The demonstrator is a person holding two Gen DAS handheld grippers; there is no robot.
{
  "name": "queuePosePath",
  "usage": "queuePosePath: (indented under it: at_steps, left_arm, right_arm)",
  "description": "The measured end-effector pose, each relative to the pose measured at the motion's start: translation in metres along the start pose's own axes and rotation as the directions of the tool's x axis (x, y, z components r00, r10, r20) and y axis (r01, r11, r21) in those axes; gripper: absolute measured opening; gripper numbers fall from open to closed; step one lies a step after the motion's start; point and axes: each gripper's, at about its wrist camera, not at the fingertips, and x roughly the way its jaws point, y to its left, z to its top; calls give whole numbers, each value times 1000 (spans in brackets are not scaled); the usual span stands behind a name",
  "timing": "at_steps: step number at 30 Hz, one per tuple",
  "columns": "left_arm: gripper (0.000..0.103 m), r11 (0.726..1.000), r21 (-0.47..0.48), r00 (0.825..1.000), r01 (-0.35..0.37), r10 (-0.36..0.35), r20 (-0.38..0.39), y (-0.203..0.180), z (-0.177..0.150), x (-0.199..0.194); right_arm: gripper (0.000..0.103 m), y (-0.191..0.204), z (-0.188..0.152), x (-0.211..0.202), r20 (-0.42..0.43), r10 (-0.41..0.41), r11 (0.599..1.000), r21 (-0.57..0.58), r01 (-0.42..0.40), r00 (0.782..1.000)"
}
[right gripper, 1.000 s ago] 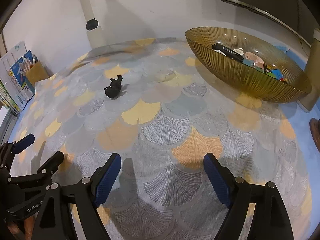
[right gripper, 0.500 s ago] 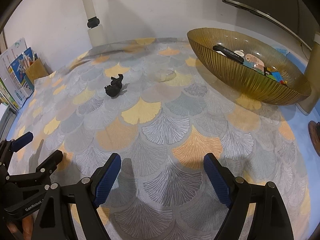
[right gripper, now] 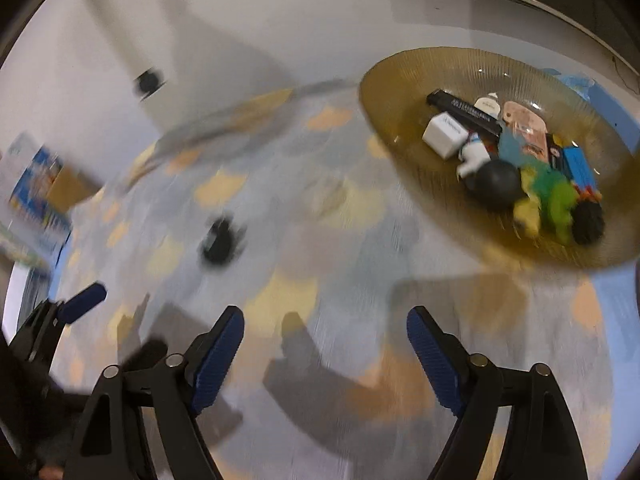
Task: Organize rigid objects
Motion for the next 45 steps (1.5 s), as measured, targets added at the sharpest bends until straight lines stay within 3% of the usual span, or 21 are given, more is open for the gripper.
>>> queuePosePath:
  at_steps: [1, 2, 7, 12, 13, 16, 18, 21, 26, 30, 34, 37, 39, 40, 42, 43, 45]
  left_arm:
    - [91, 1000, 5, 1000, 20, -20, -5, -1, 5, 9]
    - [89, 998, 13, 998, 60, -60, -11, -1, 12, 20]
    - [87, 991, 1, 991, 133, -133, -31, 2, 31, 56]
    - [73, 985, -30, 985, 170, -171, -29, 6, 43, 70]
    - [70, 986, -30, 986, 165, -165, -25, 6, 44, 71]
    - [41, 991, -12, 991, 133, -134, -9, 1, 45, 70]
    - [41, 992, 6, 992, 126, -126, -3, -2, 44, 67]
    - [41, 992, 27, 992, 123, -123, 1, -5, 38, 59]
    - [41, 992, 5, 992, 124, -123, -15, -7, 5, 30]
    - [41, 994, -39, 994, 106, -107, -20, -4, -32, -2]
    - [41, 995, -75, 997, 65, -67, -25, -1, -65, -26]
    - [41, 994, -109, 999, 29, -31, -18, 3, -82, -39]
    - [41, 993, -114, 1000, -3, 3, -6, 3, -90, -47]
    - [41, 993, -115, 1000, -19, 19, -5, 3, -93, -47]
    - [41, 991, -124, 999, -44, 43, -9, 5, -97, -47]
    - [41, 991, -122, 998, -60, 61, 5, 4, -97, -49]
    - [41, 990, -114, 996, -87, 90, 23, 3, -97, -50]
  right_arm:
    - [62, -2, 8, 11, -7, 18, 1000, 14, -18, 1000]
    - [59, -2, 15, 23, -23, 48, 999, 23, -47, 999]
    - [59, 9, 40, 45, 31, 19, 1000, -21, -18, 999]
    - [58, 14, 51, 60, 75, 13, 999, -39, -10, 997]
    - [58, 17, 51, 62, 83, 7, 999, -47, -3, 997]
    - [46, 21, 51, 67, 112, -9, 998, -60, 15, 994]
    - [35, 20, 52, 67, 119, -12, 998, -62, 19, 993]
    - [34, 14, 49, 62, 112, 36, 998, -46, -31, 993]
    - [34, 7, 21, 39, 59, 82, 995, -52, -79, 995]
    - [34, 13, -26, 4, 31, 131, 982, -138, -125, 991]
    - [34, 26, -69, -15, 52, 79, 967, -245, -64, 995]
    - [34, 33, -88, -17, 55, 84, 958, -279, -66, 995]
    - [34, 39, -96, -19, 78, 42, 948, -317, -15, 996]
    - [36, 42, -98, -19, 72, 30, 943, -332, -5, 997]
    - [55, 44, -102, -19, 59, 29, 937, -350, -6, 998]
    - [70, 45, -103, -19, 48, 27, 936, -352, -9, 998]
    - [76, 40, -111, -23, 42, 22, 936, -351, -6, 999]
